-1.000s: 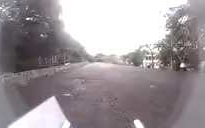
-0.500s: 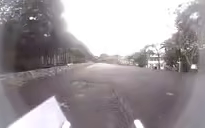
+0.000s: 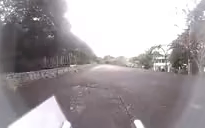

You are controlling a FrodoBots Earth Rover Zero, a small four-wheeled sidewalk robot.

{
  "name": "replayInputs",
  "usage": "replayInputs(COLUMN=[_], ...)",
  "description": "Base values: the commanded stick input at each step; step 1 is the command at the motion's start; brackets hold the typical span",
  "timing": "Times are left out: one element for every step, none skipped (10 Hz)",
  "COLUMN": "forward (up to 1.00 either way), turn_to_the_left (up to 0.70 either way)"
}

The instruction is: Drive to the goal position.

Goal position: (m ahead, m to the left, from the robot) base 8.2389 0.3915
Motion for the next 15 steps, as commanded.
replayInputs(forward=[1.00,1.00,1.00,1.00,1.00,1.00,1.00,1.00,1.00,1.00,1.00,1.00,1.00,1.00,1.00], turn_to_the_left=[-0.08,-0.20,-0.32,-0.39,0.00,0.00,-0.19,-0.40,-0.40,-0.27,-0.10,0.00,0.00,0.00,0.00])
